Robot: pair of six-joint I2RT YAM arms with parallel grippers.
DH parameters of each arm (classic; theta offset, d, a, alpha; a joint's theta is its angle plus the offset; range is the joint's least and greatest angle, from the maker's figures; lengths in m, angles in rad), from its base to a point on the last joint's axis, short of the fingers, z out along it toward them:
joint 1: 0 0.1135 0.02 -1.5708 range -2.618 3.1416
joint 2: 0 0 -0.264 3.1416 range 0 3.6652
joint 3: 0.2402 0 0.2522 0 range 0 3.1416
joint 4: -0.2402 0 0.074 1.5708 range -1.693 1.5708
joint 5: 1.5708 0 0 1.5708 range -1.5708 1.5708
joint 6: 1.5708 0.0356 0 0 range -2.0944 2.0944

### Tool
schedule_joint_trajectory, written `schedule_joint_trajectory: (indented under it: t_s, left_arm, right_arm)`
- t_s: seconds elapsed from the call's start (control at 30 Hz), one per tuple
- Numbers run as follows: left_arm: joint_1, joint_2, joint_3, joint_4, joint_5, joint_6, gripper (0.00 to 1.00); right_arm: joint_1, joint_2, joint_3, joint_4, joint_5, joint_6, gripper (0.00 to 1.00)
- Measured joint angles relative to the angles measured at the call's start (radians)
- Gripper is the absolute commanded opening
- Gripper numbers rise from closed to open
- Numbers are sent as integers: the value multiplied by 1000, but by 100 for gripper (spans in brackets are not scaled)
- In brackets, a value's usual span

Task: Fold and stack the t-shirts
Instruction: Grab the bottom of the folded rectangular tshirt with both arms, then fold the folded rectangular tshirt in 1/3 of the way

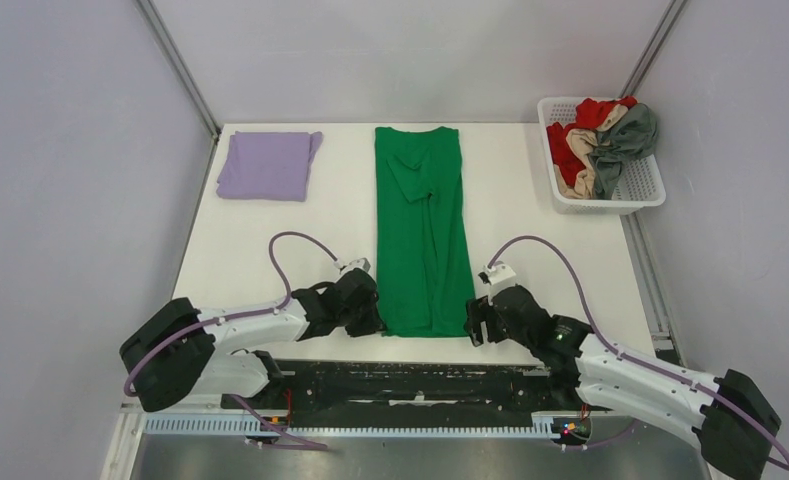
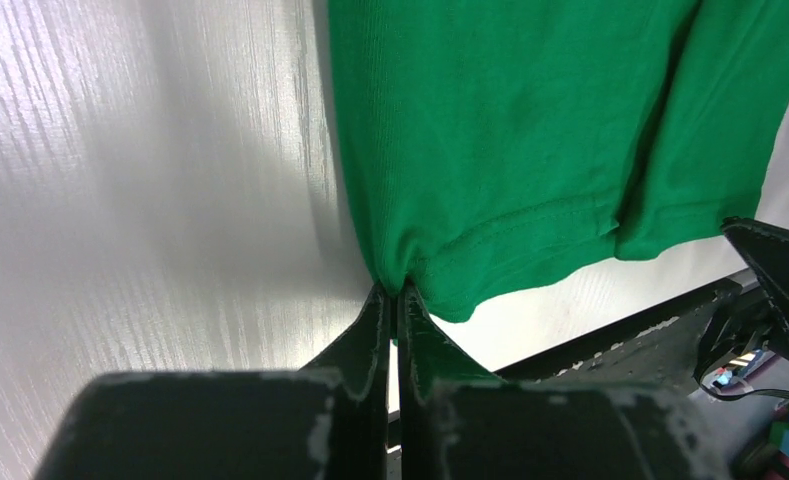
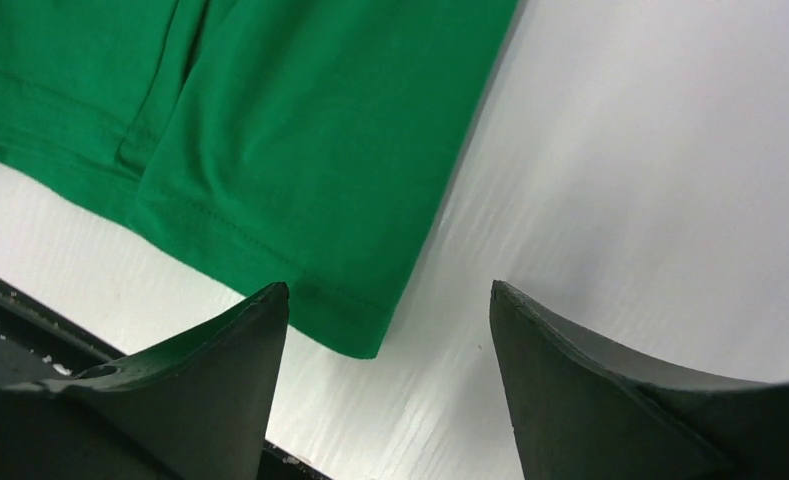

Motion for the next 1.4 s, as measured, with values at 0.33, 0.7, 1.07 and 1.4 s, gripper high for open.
schedule_joint_trajectory:
  t_s: [0.33,0.7,1.07,1.4]
  left_arm:
    - [-3,-14,-5,-12,-9,-9,2]
    - [-45,-99,-43,-74,-19,-33,2]
    - [-166,-249,-79,-178,-31,-43,2]
    - [-167,-281,-35,-177,-19,-4,2]
  right_arm:
    - [-1,94,-2,50,-87,-53,34]
    - [-5,97,-39,125,-312,-59,0]
    - [6,-121,-219,254,-500,36,0]
    - [7,-67,-203,290,-521,-43,0]
